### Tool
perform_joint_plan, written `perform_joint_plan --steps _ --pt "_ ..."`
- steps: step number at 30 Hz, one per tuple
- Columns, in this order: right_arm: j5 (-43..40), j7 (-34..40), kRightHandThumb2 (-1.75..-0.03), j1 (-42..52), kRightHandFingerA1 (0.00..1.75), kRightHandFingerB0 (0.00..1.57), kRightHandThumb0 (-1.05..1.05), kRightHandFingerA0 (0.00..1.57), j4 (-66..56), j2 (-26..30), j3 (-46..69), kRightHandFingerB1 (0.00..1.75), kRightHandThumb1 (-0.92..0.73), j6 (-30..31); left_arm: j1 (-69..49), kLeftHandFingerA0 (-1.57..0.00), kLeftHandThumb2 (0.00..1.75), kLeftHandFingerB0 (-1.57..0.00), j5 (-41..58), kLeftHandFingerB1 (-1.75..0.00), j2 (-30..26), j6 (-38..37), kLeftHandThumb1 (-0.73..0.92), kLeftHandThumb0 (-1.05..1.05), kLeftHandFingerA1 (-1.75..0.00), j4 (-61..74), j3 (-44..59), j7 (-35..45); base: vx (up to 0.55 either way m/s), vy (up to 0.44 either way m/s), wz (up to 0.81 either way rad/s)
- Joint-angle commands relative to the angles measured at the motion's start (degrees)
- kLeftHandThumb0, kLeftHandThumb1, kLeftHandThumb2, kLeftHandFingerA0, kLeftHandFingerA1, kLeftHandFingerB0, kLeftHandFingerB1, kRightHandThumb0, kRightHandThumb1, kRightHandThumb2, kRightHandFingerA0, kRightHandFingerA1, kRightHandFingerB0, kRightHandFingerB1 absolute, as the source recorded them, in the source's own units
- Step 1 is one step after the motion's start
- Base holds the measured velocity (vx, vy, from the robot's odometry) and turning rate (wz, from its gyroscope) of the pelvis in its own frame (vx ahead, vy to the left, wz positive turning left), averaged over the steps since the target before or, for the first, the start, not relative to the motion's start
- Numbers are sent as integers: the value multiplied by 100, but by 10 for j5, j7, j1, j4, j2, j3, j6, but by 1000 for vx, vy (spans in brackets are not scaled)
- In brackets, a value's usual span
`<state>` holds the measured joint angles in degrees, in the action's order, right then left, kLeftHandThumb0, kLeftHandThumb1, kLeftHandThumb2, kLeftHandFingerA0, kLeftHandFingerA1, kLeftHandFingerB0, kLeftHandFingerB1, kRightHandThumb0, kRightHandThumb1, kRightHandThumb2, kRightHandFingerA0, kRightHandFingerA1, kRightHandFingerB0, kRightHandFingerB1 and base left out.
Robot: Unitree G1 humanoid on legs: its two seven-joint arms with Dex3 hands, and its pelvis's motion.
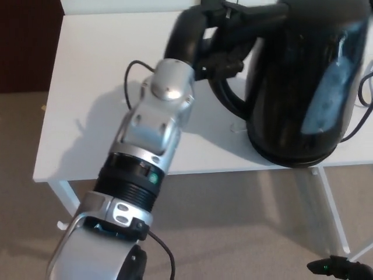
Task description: The robot walk towards a table in front and uses its left hand to pick up the pot from the base and places it on the table
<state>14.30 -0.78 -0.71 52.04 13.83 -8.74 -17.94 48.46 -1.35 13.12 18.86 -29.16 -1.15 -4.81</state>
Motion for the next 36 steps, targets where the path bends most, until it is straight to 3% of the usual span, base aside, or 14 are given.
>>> perform_joint_plan --steps 1,6,7,9,12,13,17,18,22,24,31,36 --pt "-10 -15 -59 -6 54 55 -38 73 11 3 6 47 -67 -3 184 -81 65 -69 319 -108 54 129 84 -17 -146 110 217 -50 0 0 0" --pt "-8 -15 -60 -6 54 54 -38 72 12 4 4 47 -67 -5 198 -81 67 -70 321 -109 44 144 84 -15 -146 111 238 -40 0 0 0" --pt "-8 -19 -60 -4 56 53 -41 71 8 5 3 47 -69 -10 219 -85 64 -60 322 -103 9 158 80 -16 -146 110 262 -52 0 0 0" --pt "-9 -22 -59 -3 57 54 -40 71 7 6 3 48 -69 -19 231 -90 64 -62 300 -104 -35 173 81 -20 -144 108 273 -42 0 0 0" --pt "-10 -23 -59 -3 57 54 -40 71 7 6 3 48 -69 -20 236 -90 64 -62 293 -104 -36 183 81 -20 -144 108 282 -39 0 0 0" --pt "-9 -21 -59 -10 55 54 -41 72 10 3 3 47 -69 -9 222 -85 75 -72 241 -117 -74 174 80 -6 -155 111 266 -25 0 0 0" --pt "-8 -18 -59 -13 55 55 -40 71 12 0 4 47 -69 -3 207 -82 69 -69 189 -119 -105 171 82 -6 -158 117 249 -11 0 0 0" --pt "-8 -20 -60 -17 56 54 -37 72 14 0 4 48 -69 -3 179 -92 71 -75 150 -110 -128 144 82 -6 -152 121 218 10 0 0 0" --pt "-10 -25 -60 -24 57 55 -36 73 19 0 6 48 -69 -2 106 -98 74 -80 68 -109 -194 67 79 -5 -145 128 124 48 0 0 0" --pt "-7 -28 -60 -24 57 54 -36 73 17 1 3 48 -69 -8 73 -101 75 -78 27 -107 -229 26 80 -6 -131 125 72 58 0 0 0" --pt "-2 -21 -59 -23 58 55 -39 72 10 1 0 48 -70 -12 18 -106 66 -76 -63 -92 -307 -49 81 -12 -128 124 -36 53 0 0 0" --pt "-7 -25 -60 -24 57 54 -37 72 9 -1 3 48 -69 -4 -7 -106 64 -75 -90 -89 -334 -71 78 -13 -129 133 -76 47 0 0 0"
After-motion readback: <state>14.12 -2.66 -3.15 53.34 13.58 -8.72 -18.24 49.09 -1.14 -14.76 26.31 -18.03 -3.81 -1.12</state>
